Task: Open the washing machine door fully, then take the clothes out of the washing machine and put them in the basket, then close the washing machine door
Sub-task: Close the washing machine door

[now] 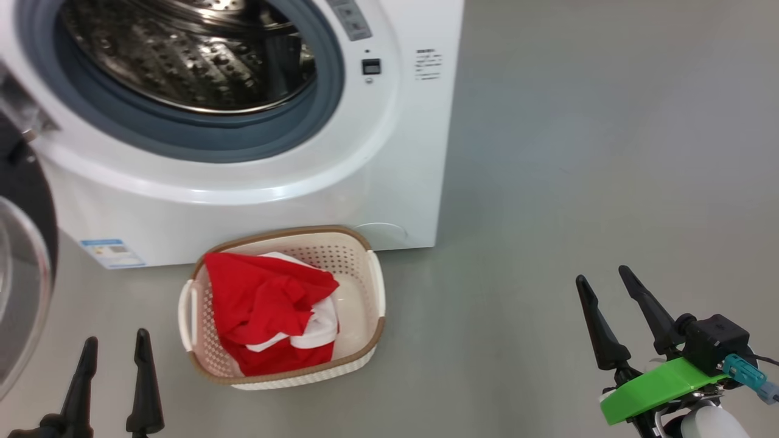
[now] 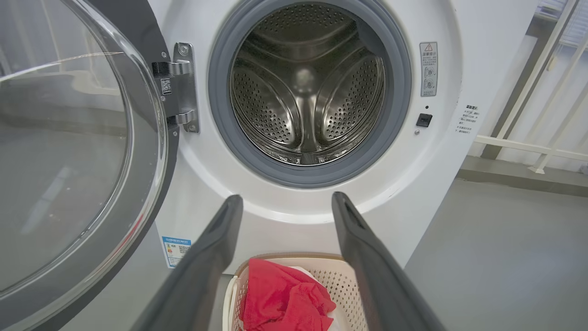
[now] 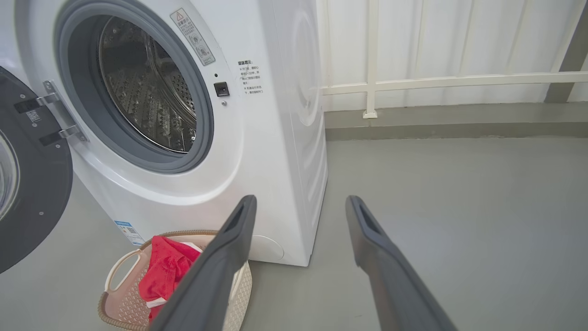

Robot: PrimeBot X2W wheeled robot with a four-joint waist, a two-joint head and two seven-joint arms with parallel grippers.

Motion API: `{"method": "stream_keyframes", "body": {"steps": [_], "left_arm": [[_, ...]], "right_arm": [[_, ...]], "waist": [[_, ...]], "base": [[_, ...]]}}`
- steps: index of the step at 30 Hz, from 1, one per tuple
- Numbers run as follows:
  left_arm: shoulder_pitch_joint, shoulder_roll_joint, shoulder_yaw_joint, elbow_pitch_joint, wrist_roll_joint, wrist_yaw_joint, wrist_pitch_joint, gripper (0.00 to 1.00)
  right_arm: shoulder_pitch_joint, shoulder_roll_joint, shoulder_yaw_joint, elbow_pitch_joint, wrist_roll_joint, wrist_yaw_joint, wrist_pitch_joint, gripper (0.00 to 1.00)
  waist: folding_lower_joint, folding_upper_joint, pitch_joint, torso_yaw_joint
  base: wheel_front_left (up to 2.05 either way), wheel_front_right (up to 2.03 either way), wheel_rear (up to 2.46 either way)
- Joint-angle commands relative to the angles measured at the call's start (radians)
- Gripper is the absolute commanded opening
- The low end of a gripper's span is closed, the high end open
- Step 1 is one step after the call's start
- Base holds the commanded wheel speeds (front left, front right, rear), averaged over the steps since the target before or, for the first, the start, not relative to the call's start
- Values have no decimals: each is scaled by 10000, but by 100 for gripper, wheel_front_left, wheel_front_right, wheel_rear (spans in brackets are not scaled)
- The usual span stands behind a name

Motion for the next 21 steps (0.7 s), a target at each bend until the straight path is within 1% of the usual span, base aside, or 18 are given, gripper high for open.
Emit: {"method": "stream_keyframes", "body": {"steps": [1,9,13,15,16,21], "left_arm": [[-265,55,370,-148,-73,-29,-24,100],[-187,-13,391,50,-182,-29,-24,100],[-131,-18,291,193,-500,-29,-24,100],[-74,-19,224,251,-615,3,-24,100],[-74,-19,224,251,-615,3,-24,100],[76,-20,39,312,-751,136,-24,100]], "right_arm": [[-56,-176,223,-181,61,16,-48,100],[-110,-384,536,-79,90,16,-48,100],[-115,-475,787,27,141,16,-48,100],[-91,-501,885,78,180,16,-48,100],[-91,-501,885,78,180,16,-48,100],[-111,-552,1113,144,234,16,-48,100]], "waist": [[0,-1,-59,414],[0,-1,-160,1524],[0,-1,-284,2117],[0,-1,-349,2420],[0,-1,-349,2420],[0,-1,-420,3114]], "base": [[0,0,0],[0,0,0],[0,0,0],[0,0,0],[0,0,0],[0,0,0]]}}
